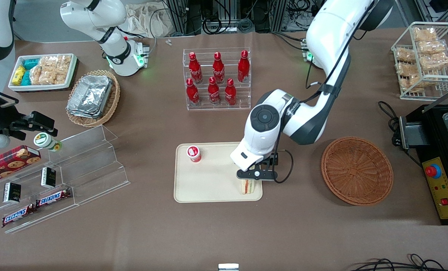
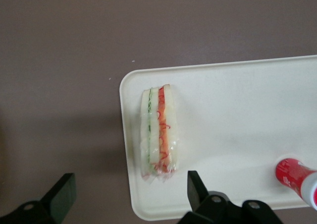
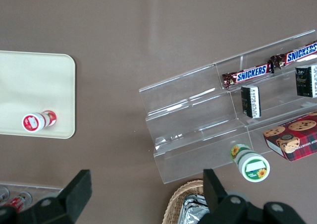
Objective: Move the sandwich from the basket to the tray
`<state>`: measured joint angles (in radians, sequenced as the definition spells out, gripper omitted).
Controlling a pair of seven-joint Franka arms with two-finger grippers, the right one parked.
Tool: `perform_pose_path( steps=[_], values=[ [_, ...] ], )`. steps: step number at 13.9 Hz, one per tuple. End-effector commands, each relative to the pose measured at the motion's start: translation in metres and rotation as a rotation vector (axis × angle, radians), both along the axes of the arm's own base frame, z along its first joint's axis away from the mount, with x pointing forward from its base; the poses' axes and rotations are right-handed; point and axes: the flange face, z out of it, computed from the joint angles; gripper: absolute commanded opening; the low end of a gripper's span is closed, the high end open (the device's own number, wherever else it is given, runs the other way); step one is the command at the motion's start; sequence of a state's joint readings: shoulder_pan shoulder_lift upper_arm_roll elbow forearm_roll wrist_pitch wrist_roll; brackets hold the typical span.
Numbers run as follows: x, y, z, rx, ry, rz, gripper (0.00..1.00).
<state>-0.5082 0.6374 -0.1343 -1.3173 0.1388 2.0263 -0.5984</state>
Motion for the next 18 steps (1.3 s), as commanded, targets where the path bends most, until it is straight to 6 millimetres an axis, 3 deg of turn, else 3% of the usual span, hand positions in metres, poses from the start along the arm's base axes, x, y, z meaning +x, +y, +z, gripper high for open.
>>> perform_pose_path(
  steps=[1,3,7,8,12,16,18],
  values=[
    [-0.007,0.032,0.056,0.073,0.019,-0.065,1.00],
    [-0.002,0.072,0.096,0.108,0.062,-0.109,1.00],
    [0.006,0.186,0.180,-0.025,0.168,-0.037,1.00],
    [0.008,0.206,0.189,-0.024,0.158,-0.054,1.00],
    [0.010,0.222,0.193,-0.008,0.155,-0.049,1.00],
    [0.016,0.263,0.207,0.000,0.130,0.015,1.00],
    [0.017,0.267,0.208,0.000,0.128,0.025,1.00]
  ],
)
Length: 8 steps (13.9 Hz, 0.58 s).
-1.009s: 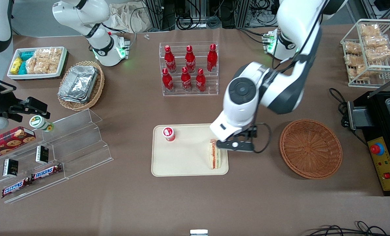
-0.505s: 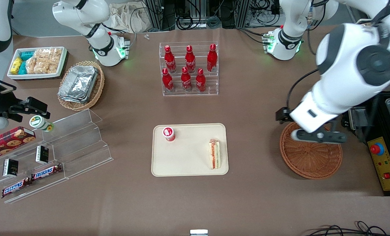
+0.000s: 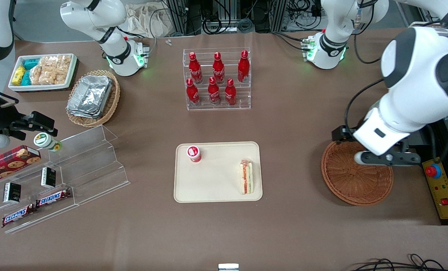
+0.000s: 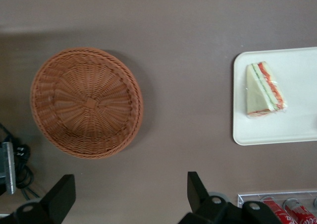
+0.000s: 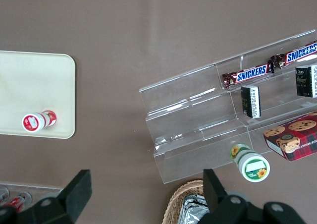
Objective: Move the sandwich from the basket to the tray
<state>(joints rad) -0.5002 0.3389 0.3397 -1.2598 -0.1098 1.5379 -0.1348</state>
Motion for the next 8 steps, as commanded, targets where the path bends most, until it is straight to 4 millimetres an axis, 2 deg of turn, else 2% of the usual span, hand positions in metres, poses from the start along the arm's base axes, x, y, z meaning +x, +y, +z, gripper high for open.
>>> perform_pose_path(
  steps=[1,2,3,4,5,6,7,8],
  values=[
    [-0.005,0.005,0.009,-0.017,-0.006,-0.002,1.00],
    [-0.004,0.014,0.014,-0.022,-0.011,0.012,1.00],
    [-0.002,0.042,0.017,-0.043,-0.002,0.049,1.00],
    [-0.009,0.029,0.023,-0.060,0.010,0.015,1.00],
    [-0.012,0.047,0.032,-0.063,0.004,0.034,1.00],
    [-0.018,0.045,0.040,-0.054,0.000,0.014,1.00],
    [-0.022,0.053,0.045,-0.039,0.009,0.013,1.00],
    [-0.027,0.050,0.046,-0.020,0.024,-0.006,1.00]
  ],
)
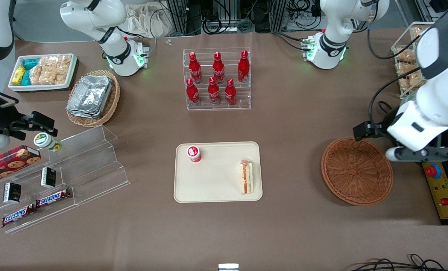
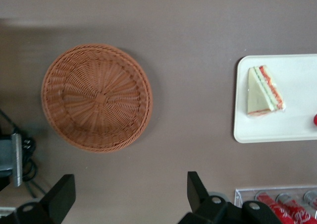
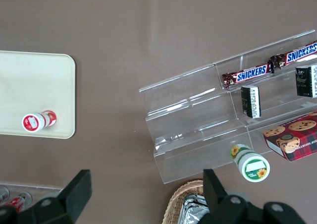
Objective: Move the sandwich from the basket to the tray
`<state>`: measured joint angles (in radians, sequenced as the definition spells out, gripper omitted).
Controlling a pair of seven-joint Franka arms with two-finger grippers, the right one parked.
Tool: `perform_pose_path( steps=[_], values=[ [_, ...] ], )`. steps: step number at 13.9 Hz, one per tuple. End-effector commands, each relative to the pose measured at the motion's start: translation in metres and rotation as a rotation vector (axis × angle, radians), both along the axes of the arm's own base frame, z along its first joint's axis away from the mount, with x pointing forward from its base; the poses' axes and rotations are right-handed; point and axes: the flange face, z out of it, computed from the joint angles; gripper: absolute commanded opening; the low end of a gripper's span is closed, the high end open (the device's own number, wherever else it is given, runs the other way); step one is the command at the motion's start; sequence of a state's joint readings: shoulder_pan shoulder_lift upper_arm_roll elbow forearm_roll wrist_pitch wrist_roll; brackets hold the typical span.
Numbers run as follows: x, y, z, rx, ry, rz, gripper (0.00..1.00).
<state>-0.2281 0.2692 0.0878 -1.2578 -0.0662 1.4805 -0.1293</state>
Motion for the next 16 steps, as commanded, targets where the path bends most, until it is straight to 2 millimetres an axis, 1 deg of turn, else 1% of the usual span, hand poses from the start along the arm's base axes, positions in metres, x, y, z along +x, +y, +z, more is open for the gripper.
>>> perform_pose_path(
  steps=[1,2,3,4,5,6,8,9,10,12,13,14,16],
  values=[
    [-0.019,0.000,0.017,0.047,0.015,-0.041,1.00],
    [-0.025,0.004,0.024,0.056,0.017,-0.037,1.00],
    [-0.031,0.006,0.022,0.059,0.044,-0.041,1.00],
    [-0.036,0.010,0.029,0.048,0.040,-0.042,1.00],
    [-0.039,0.006,0.033,0.042,0.034,-0.053,1.00],
    [-0.041,0.008,0.035,0.042,0.033,-0.050,1.00],
    [-0.054,0.006,0.035,0.037,0.035,-0.047,1.00],
    [-0.058,0.010,0.034,0.044,0.030,-0.037,1.00],
    [-0.063,0.006,0.034,0.048,0.021,-0.042,1.00],
    [-0.068,0.008,0.030,0.056,0.031,-0.036,1.00],
    [-0.068,0.009,0.029,0.049,0.031,-0.031,1.00],
    [-0.067,0.015,0.029,0.033,0.039,-0.020,1.00],
    [-0.066,0.012,0.028,0.043,0.039,-0.027,1.00]
  ],
)
